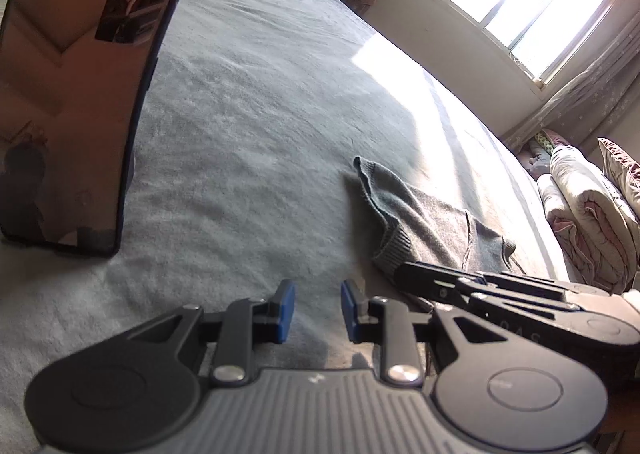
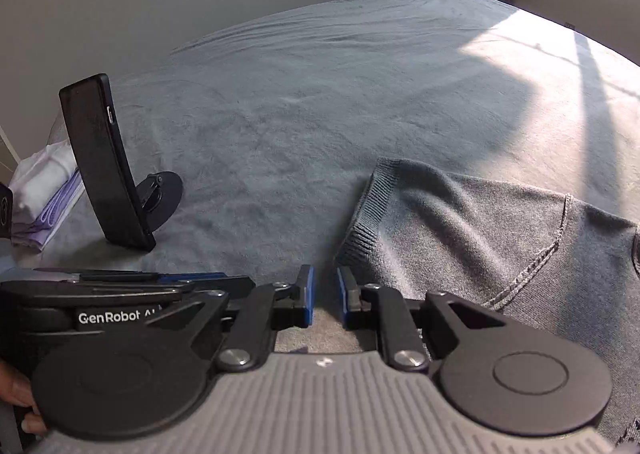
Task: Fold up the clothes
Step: 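Fold the held sleeve across the sweater body with the right gripper, then open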
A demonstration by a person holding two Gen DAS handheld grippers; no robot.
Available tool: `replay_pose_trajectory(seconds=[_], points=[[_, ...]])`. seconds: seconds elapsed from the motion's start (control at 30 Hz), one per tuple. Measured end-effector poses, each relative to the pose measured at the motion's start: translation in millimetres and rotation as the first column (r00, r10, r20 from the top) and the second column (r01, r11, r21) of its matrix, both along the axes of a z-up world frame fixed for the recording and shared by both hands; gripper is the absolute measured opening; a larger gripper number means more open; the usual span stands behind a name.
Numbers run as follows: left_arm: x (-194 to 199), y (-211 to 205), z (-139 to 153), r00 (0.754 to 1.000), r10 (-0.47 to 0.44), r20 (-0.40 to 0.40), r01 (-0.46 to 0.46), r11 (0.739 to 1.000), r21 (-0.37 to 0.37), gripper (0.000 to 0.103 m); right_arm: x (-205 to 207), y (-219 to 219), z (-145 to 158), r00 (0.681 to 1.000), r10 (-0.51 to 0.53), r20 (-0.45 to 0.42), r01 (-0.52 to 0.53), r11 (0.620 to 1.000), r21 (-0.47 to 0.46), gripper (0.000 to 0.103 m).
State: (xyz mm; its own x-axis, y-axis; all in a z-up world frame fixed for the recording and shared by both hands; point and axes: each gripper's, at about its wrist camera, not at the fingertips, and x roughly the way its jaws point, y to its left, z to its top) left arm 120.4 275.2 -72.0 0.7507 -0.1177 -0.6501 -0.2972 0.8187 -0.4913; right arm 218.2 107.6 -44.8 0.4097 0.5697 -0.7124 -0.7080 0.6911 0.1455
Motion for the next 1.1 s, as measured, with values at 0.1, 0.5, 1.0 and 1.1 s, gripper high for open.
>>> replay_pose_trajectory(seconds=[0.1,0.5,1.0,1.1], points=[[-1.3,-0.6,0.6,1.000,-0.001,-0.002,0.001,1.000,0.000,0.026,1.4,4.4,-9.5,1.000,-0.001,0.013,0.001,1.000,-0.024,0.018],[-3.1,1.6,0.5,1.000,0.003,-0.004,-0.003,1.000,-0.014,0.026,13.2,12.1,-31.4,0.994,-0.022,0.111,0.035,0.993,-0.111,0.028],[-4.7,-0.4,3.0,1.000,0.016,0.007,-0.016,1.000,0.001,0.026,32.2,-5.8,-34.0,0.975,-0.046,-0.218,0.087,0.980,0.181,0.011],[-3.9,-1.7,5.1,1.000,0.016,0.021,-0.016,1.000,0.011,0.026,31.4,-10.8,-27.4,0.974,-0.043,-0.224,0.088,0.977,0.195,0.020]])
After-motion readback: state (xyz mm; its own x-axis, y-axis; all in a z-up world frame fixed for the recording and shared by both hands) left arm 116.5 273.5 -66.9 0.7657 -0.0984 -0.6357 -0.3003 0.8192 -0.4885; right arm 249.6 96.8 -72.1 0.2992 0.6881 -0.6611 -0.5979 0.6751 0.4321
